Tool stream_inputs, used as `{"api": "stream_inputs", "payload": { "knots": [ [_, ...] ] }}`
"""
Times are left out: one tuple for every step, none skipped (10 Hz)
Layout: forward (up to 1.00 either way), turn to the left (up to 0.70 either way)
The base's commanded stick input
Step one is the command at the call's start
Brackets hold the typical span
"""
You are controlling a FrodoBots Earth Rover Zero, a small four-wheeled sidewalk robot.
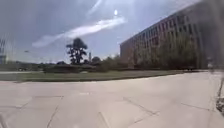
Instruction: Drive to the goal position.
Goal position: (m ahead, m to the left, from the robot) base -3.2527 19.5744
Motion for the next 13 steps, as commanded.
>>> {"api": "stream_inputs", "payload": {
  "knots": [
    [0.70,0.35],
    [0.70,0.35],
    [0.70,0.35],
    [0.70,0.35],
    [0.70,0.35],
    [0.70,0.35],
    [0.70,0.35],
    [0.70,0.35],
    [0.70,0.35],
    [0.70,0.35],
    [0.70,0.35],
    [0.70,0.35],
    [0.70,0.35]
  ]
}}
